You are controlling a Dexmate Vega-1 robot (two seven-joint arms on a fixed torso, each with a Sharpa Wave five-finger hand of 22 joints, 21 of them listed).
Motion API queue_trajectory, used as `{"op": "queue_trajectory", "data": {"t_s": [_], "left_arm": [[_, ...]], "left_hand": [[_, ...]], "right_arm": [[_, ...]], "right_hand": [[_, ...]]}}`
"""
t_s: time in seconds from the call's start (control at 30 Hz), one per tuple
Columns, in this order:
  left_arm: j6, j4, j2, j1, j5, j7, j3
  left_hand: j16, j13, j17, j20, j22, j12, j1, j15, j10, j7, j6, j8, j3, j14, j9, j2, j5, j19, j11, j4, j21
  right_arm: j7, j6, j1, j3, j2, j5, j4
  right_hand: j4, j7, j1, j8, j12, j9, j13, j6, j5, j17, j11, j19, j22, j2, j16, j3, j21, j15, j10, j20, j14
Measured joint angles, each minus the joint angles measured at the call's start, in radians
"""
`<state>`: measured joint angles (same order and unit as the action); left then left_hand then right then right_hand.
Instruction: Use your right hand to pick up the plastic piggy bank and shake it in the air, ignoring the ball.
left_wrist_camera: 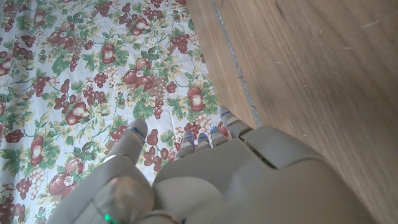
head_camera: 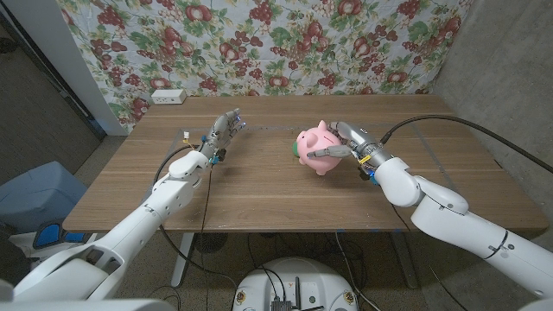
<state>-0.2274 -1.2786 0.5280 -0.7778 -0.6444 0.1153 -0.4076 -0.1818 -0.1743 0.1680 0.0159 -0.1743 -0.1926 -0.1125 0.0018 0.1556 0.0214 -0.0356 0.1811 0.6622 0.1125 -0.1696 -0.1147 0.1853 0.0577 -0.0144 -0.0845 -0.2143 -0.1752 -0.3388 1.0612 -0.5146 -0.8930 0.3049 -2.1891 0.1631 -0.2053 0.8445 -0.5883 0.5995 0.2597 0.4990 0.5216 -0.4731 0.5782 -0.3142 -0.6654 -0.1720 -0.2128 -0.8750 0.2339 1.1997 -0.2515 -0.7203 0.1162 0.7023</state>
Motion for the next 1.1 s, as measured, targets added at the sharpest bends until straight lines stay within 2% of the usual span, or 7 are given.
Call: {"op": "queue_trajectory", "data": {"t_s": [0.8, 0.87, 1.1], "left_arm": [[0.015, -0.03, 0.014, -0.015, 0.0, -0.01, 0.002], [0.016, -0.03, 0.014, -0.013, 0.0, -0.009, 0.0], [0.018, -0.026, 0.013, -0.008, 0.001, -0.007, -0.002]], "left_hand": [[0.0, 0.0, 0.0, 0.0, 0.0, 0.0, 0.0, 0.004, 0.0, 0.002, 0.009, 0.0, 0.0, -0.004, 0.0, 0.0, 0.0, 0.0, 0.0, 0.0, 0.0], [0.0, 0.0, 0.0, 0.0, 0.0, 0.0, 0.0, 0.004, 0.0, 0.002, 0.009, 0.0, 0.0, -0.004, 0.0, 0.0, 0.0, 0.0, 0.0, 0.0, 0.004], [0.0, 0.0, 0.0, 0.0, 0.0, 0.0, 0.0, 0.004, 0.0, 0.002, 0.009, 0.0, 0.0, -0.004, 0.0, 0.0, 0.0, 0.0, 0.0, 0.0, 0.004]], "right_arm": [[0.011, -0.061, -0.03, -0.084, 0.037, 0.103, 0.047], [0.014, -0.064, -0.033, -0.09, 0.04, 0.108, 0.052], [0.026, -0.076, -0.049, -0.111, 0.05, 0.129, 0.07]], "right_hand": [[0.0, 0.0, 0.0, 0.002, -0.005, 0.0, 0.0, 0.0, 0.0, 0.0, 0.0, 0.0, 0.0, 0.0, 0.0, 0.0, 0.0, 0.0, 0.0, 0.0, 0.0], [0.0, 0.0, 0.0, 0.002, -0.009, 0.0, 0.0, 0.0, 0.0, 0.0, 0.011, 0.0, 0.0, 0.0, 0.0, 0.0, 0.0, 0.0, -0.01, 0.0, 0.0], [0.0, 0.0, 0.0, 0.005, -0.008, 0.0, 0.0, 0.0, 0.0, 0.0, 0.011, 0.0, 0.0, 0.0, 0.0, 0.0, 0.0, 0.0, -0.01, 0.0, 0.0]]}}
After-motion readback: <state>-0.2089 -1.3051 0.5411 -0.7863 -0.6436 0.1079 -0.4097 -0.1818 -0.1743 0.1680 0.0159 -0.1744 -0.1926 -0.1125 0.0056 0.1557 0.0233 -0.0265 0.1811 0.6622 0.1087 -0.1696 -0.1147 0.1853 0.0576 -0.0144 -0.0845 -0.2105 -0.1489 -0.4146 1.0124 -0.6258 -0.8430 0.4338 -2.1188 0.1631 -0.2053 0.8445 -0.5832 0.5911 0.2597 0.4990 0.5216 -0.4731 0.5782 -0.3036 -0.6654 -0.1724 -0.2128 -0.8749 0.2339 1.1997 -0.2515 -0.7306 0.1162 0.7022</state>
